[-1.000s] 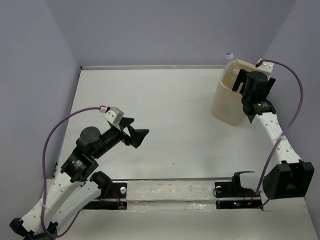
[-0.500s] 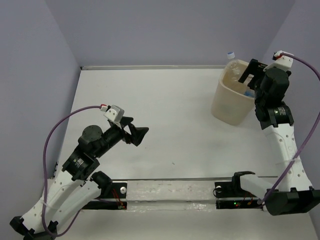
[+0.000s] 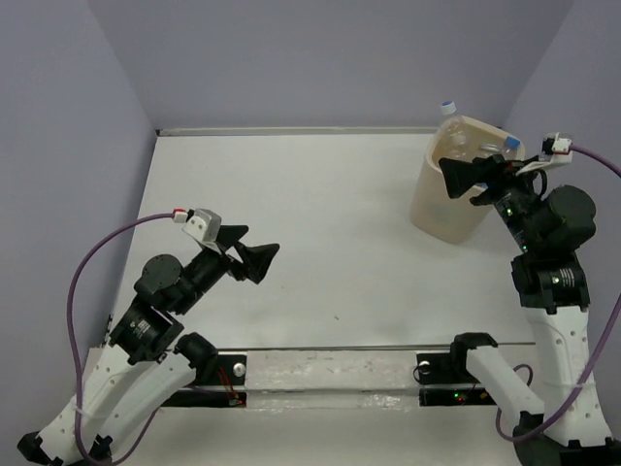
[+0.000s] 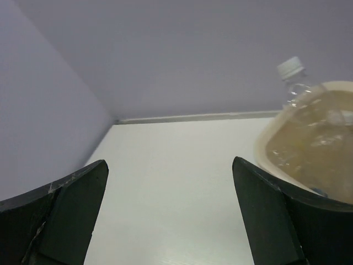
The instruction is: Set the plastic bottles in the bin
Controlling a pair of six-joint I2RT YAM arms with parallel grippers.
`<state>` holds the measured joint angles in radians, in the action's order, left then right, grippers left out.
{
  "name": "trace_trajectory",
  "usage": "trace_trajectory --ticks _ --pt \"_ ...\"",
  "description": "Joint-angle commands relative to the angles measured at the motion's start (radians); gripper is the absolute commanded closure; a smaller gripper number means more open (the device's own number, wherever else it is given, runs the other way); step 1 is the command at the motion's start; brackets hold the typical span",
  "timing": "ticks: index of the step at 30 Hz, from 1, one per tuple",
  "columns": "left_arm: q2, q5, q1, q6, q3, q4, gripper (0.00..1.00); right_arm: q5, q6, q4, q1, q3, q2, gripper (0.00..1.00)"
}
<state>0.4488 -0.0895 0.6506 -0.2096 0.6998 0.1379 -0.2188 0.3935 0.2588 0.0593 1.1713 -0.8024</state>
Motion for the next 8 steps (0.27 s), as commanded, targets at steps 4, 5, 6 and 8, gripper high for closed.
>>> trace_trajectory --ticks 4,5,6,8 --pt "-0.05 0.02 0.001 -0.031 0.139 -0.057 0.01 -0.356 0.159 -0.248 -0.003 -0.113 0.244 0.0" --pt "-0.061 0.02 0.003 -0.031 0.148 -0.057 0.01 -0.358 0.165 -0.247 -0.003 -0.128 0.267 0.0" --pt "-0.065 0.025 0.001 -0.031 0.161 -0.057 0.01 -0.352 0.168 -0.28 -0.003 -0.137 0.31 0.0" --pt "-0.071 0.034 0.001 -0.036 0.168 -0.057 0.01 -0.338 0.169 -0.282 -0.003 -0.154 0.345 0.0"
